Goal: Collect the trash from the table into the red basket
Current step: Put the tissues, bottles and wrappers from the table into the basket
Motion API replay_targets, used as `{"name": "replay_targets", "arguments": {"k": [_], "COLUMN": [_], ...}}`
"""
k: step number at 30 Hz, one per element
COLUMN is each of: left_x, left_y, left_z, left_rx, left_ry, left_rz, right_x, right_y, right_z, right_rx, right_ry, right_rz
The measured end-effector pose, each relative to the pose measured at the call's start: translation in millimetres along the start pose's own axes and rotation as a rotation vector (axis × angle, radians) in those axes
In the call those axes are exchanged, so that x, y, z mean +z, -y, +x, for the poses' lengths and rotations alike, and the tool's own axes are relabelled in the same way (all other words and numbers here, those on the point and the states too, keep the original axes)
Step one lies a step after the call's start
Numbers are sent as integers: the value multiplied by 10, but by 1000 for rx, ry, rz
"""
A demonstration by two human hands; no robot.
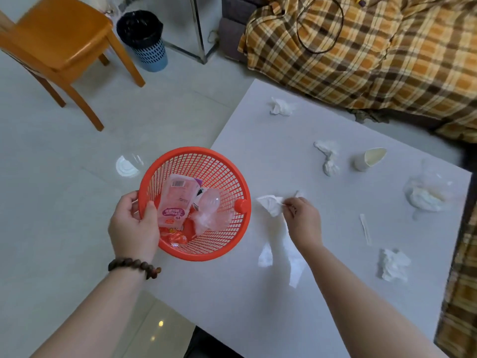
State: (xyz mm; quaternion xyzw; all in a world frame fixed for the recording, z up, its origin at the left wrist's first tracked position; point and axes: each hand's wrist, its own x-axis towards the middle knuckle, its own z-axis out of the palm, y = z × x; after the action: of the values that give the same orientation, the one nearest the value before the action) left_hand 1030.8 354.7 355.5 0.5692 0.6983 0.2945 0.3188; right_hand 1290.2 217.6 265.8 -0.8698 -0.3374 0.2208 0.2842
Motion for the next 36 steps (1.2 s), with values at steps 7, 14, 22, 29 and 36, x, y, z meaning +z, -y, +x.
{"name": "replay_targets", "arguments": {"k": [7, 14, 22, 29, 36], "left_x": [45, 162, 361, 858, 1298], "left_y": [-467, -890, -1119, -1033, -809], "left_z": [-266, -578, -965, -1536, -2067], "left_rx": [9, 92, 154, 103, 82], "left_ry": [104, 233, 264, 189, 125], "left_rz": [-109, -195, -196, -113, -34], "right_x": [-643, -741, -1449, -1849, -1686], "right_y": [1086, 1220, 633, -793, -2413], "right_z": [-679, -891, -1129, -1171, -903], "right_rx": [-360, -289, -155, 89, 395], "right_ry": [-177, 142, -74, -224, -13], "right_rz": [220, -62, 39, 144, 8]}}
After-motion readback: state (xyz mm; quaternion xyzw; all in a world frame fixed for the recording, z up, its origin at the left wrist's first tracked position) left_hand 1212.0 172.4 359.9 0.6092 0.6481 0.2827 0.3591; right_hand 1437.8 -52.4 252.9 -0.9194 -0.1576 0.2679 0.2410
